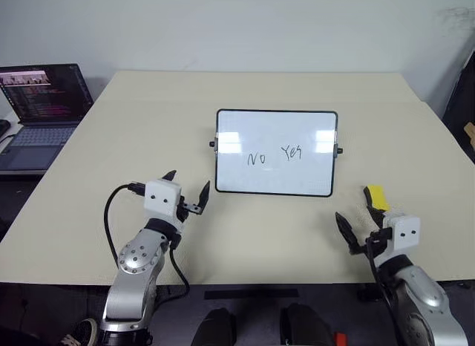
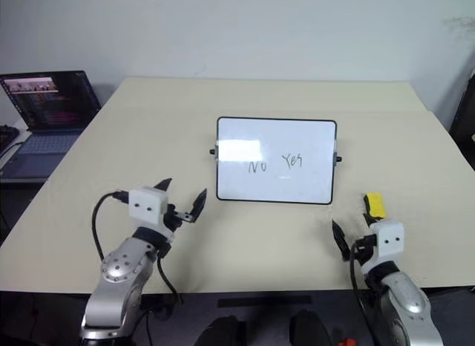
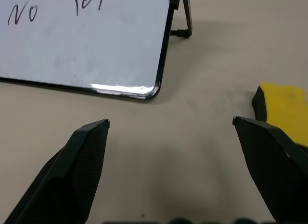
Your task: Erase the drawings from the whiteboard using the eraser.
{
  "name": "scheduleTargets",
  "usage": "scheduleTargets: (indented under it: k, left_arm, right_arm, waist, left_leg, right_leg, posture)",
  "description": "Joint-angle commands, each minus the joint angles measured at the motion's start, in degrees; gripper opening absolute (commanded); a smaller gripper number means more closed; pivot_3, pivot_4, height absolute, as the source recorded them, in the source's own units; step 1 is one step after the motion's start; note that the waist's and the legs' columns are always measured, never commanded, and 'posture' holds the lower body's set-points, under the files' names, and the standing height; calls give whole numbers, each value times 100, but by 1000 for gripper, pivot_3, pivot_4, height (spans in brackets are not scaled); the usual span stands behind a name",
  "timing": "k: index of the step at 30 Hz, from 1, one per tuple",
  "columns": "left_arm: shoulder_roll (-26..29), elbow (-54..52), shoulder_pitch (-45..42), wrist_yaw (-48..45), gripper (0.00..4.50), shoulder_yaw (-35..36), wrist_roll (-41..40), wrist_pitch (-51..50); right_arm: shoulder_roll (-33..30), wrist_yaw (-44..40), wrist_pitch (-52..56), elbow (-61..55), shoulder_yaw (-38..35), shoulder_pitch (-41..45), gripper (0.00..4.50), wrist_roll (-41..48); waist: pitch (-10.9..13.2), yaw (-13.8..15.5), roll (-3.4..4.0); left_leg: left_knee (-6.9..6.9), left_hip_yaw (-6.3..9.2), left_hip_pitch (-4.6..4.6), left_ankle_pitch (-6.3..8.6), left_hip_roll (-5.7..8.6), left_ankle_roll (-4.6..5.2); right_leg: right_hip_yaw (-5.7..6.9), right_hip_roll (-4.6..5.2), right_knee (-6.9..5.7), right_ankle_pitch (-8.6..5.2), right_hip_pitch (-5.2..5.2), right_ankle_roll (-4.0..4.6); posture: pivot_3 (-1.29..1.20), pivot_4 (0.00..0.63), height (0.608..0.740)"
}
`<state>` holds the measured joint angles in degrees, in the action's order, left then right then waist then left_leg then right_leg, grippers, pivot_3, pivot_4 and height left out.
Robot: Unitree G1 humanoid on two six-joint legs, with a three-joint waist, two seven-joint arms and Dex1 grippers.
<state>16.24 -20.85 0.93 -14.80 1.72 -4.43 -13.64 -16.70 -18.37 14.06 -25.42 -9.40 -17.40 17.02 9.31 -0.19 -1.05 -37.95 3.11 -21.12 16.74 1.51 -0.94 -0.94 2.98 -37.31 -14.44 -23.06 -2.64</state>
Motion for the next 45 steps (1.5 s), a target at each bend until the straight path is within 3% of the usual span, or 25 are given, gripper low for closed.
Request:
scheduleTargets:
  k: [1,5,12,19,23,26,34,45]
  left_arm:
    - [2,-6,-25,-70,4500,-185,112,144]
    - [65,5,-136,-279,4500,-151,-99,-42]
    - [745,216,-544,-1956,4500,-144,-1156,-170]
    - [1190,678,-1568,-3217,4500,-326,-1635,-180]
    - [1148,982,-2406,-4003,4500,-736,-1810,-224]
    - [1042,1226,-2979,-4452,4500,-1118,-1738,-152]
    - [966,1595,-3215,-4832,4500,-1313,-1633,101]
    - [1139,1601,-3149,-4802,4500,-1136,-1570,167]
  right_arm:
    - [-24,172,108,-237,-3,19,4454,-144]
    - [170,503,325,-672,19,160,4454,-107]
    - [325,793,850,-1643,109,-134,4454,64]
    - [445,1271,1546,-1655,203,798,4454,-47]
    - [137,1524,1945,-1720,-388,1128,4454,-203]
    - [-162,1453,2661,-1618,-1117,1328,4454,292]
    - [-566,1367,3871,-909,-1472,1962,4454,605]
    - [-819,1135,3627,665,-972,2915,4454,218]
  waist:
    - [0,-1,0]
    - [0,-2,1]
    - [0,-1,2]
    - [0,-14,3]
    - [1,13,2]
    - [1,28,0]
    - [5,-158,12]
    - [6,-147,11]
  left_leg:
    - [0,-1,1,0,0,0]
    - [1,0,20,0,-3,0]
    - [2,7,20,0,-3,0]
    - [-1,5,28,0,-3,0]
    - [-1,13,27,0,-2,1]
    - [-1,18,20,2,10,5]
    - [9,0,23,18,0,32]
    - [7,2,20,19,4,33]
  right_leg:
    - [0,-1,0,0,1,0]
    - [1,-4,1,-1,21,1]
    - [5,-15,7,-2,27,0]
    - [6,-19,12,-1,36,0]
    - [11,-24,16,-1,42,0]
    - [15,-14,22,-1,44,-4]
    - [1,-19,21,-12,36,-1]
    - [4,-16,23,-12,37,-5]
  posture:
    - [0,150,740]
    - [0,150,740]
    - [0,150,740]
    - [0,150,740]
    - [0,150,740]
    - [0,150,740]
    - [0,150,740]
    - [0,150,740]
